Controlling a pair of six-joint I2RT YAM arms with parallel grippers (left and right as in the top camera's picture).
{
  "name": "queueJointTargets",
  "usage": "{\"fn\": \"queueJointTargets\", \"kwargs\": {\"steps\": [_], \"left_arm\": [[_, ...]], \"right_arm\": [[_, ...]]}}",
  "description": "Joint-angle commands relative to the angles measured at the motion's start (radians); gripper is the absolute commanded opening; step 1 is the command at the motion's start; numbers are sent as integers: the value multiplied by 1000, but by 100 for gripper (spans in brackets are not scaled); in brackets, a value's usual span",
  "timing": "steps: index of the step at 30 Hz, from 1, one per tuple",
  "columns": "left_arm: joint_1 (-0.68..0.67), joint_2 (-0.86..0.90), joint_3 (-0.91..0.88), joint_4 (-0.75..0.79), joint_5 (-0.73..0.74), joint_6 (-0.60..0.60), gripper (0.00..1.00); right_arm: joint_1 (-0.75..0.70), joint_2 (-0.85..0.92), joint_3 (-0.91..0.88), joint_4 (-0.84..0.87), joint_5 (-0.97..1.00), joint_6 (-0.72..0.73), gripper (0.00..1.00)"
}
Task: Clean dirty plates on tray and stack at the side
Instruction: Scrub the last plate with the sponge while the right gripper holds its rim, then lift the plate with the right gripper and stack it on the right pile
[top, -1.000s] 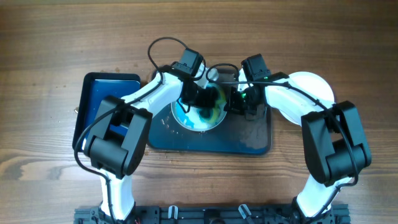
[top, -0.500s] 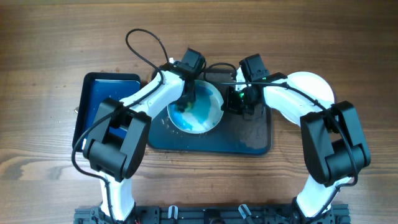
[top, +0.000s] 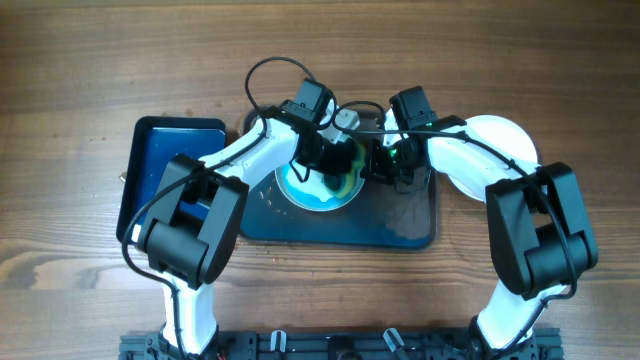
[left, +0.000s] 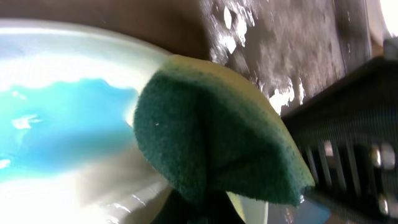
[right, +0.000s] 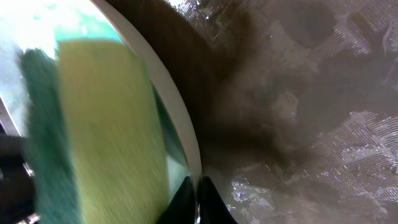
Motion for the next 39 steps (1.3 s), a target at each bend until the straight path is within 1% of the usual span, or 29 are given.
{"fn": "queueJointTargets", "kwargs": {"steps": [1,3,4,6,7,8,11,15,17,20,22,23,28,32,35,39], "left_arm": [[26,14,0,48,-385,-254,4],[42,14,0,27,-627,-386,4],[49,13,3,7,-704,-410,4],[62,13,23,-68,-794,-429,4],[66,13,38,-115,-819,-456,4],[71,11,68,-194,-839,-505,4],[81,6,167,-373,-834,-563,4],[81,-12,323,-577,-750,-563,4],[89,-30,383,-634,-678,-562,4],[114,-74,406,-629,-543,-534,4],[139,-87,406,-623,-449,-489,4],[147,-86,406,-624,-427,-470,4],[160,-78,396,-620,-420,-458,4],[160,-78,394,-585,-420,-452,4],[160,-78,394,-567,-421,-452,4],[160,-78,393,-565,-443,-452,4]], "right_arm": [[1,8,-4,3,27,3,4],[1,8,-4,3,27,3,4],[1,8,-4,3,27,2,4],[1,8,-4,3,31,3,4],[1,8,-4,5,31,2,4],[1,8,-4,6,31,2,4],[2,8,-4,6,31,-1,4],[2,8,-2,5,31,-24,4],[1,8,10,-7,31,-46,4],[2,-11,39,-54,103,-53,4],[2,-59,50,-92,193,-81,4],[2,-84,50,-105,231,-92,4],[34,-269,50,-184,546,-132,4],[160,-430,50,-240,998,-126,4],[259,-504,50,-277,1235,-91,4],[396,-566,50,-296,1566,-114,4]]}}
